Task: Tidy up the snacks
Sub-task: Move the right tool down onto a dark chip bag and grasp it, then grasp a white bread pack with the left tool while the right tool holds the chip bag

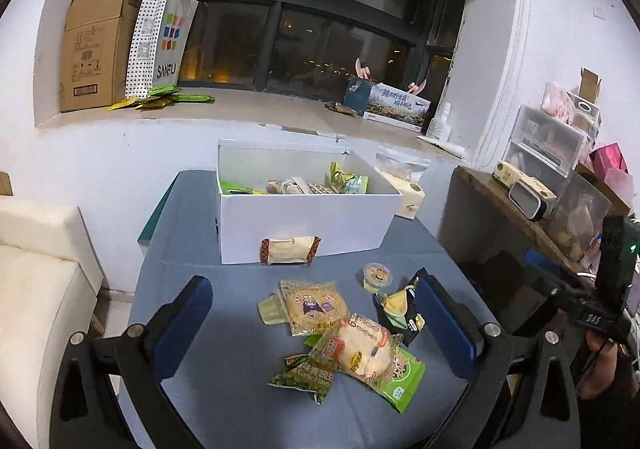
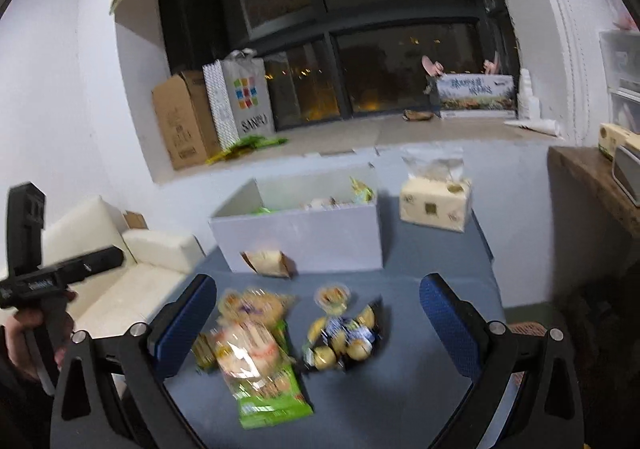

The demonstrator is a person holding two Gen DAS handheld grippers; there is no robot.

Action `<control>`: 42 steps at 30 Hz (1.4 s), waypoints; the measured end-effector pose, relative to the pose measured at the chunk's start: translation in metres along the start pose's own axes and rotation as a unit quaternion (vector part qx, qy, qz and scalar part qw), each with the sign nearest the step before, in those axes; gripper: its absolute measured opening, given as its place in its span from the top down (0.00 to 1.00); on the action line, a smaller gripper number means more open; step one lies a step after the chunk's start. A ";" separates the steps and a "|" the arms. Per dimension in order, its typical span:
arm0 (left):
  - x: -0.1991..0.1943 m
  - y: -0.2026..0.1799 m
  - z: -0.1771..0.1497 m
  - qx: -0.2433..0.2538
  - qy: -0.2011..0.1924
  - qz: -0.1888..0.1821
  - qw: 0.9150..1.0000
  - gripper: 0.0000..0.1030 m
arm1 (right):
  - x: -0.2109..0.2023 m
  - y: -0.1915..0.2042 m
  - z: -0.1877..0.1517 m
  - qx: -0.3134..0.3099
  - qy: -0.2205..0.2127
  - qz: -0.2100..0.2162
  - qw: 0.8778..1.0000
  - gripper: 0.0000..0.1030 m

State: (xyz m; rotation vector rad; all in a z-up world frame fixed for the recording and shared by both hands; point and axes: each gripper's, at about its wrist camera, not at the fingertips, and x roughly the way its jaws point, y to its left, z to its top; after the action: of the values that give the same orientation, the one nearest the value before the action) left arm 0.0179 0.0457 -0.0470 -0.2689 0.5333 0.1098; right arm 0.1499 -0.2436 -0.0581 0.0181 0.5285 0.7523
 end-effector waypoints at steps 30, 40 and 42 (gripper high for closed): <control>0.004 0.006 -0.011 -0.009 0.011 0.003 1.000 0.00 | 0.164 -0.054 -0.061 0.153 0.224 0.010 0.963 0.00; 0.017 0.000 -0.018 0.011 0.034 -0.005 0.999 0.00 | 0.155 -0.041 -0.058 0.133 0.185 0.062 0.972 0.50; 0.023 -0.004 -0.019 0.019 0.046 -0.011 0.999 0.00 | 0.141 -0.044 -0.052 0.133 0.166 0.058 0.975 0.50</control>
State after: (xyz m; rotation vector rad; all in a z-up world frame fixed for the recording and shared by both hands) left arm 0.0292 0.0371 -0.0740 -0.2437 0.6231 0.0667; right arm 0.2400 -0.1922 -0.1756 0.1763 0.9529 0.7979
